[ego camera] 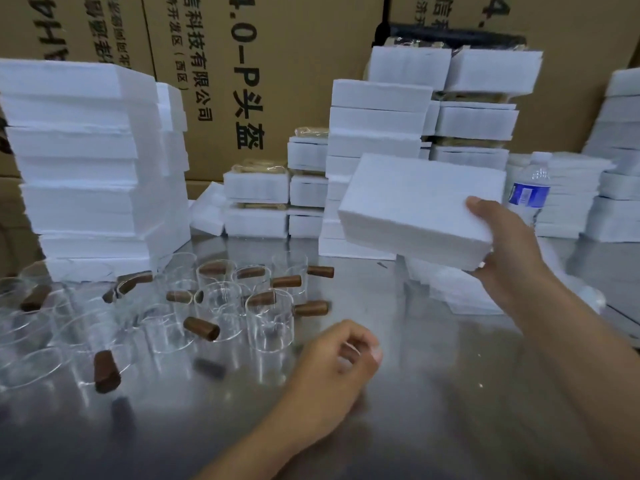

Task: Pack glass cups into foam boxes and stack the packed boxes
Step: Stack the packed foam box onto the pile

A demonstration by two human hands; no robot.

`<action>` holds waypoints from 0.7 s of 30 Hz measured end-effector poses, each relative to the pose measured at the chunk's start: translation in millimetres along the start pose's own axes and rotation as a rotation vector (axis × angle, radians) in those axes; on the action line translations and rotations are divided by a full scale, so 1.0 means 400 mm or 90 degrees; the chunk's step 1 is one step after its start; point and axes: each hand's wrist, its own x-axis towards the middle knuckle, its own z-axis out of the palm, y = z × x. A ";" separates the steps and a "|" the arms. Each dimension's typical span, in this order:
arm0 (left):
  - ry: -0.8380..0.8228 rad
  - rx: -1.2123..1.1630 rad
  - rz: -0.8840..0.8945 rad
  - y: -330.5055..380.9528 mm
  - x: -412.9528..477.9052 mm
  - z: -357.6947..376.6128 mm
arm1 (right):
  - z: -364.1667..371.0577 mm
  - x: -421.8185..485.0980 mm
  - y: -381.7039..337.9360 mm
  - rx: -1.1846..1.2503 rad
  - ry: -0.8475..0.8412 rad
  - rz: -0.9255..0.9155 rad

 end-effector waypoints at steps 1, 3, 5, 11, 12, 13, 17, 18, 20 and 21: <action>-0.004 0.004 0.007 -0.001 0.001 0.000 | 0.019 0.026 0.004 -0.039 0.012 0.003; -0.006 -0.008 0.000 -0.001 0.005 0.001 | 0.048 0.072 0.017 -0.126 0.007 0.026; -0.002 -0.034 -0.022 -0.005 0.009 0.001 | 0.072 0.104 0.034 -0.201 -0.015 0.061; -0.012 -0.072 -0.049 -0.001 0.012 0.008 | 0.134 0.149 0.085 -0.232 -0.038 0.154; -0.015 -0.075 -0.051 -0.003 0.013 0.008 | 0.150 0.155 0.093 -0.230 -0.041 0.177; -0.018 -0.076 -0.053 -0.006 0.013 0.008 | 0.166 0.160 0.102 -0.230 -0.044 0.200; -0.020 -0.070 -0.061 -0.013 0.011 0.007 | 0.195 0.188 0.125 -0.239 -0.041 0.297; -0.020 -0.070 -0.060 -0.011 0.010 0.008 | 0.193 0.193 0.128 -0.234 -0.041 0.323; -0.020 -0.067 -0.056 -0.010 0.009 0.007 | 0.184 0.205 0.144 -0.206 -0.027 0.357; -0.019 -0.064 -0.052 -0.012 0.011 0.004 | 0.182 0.208 0.153 -0.187 -0.015 0.355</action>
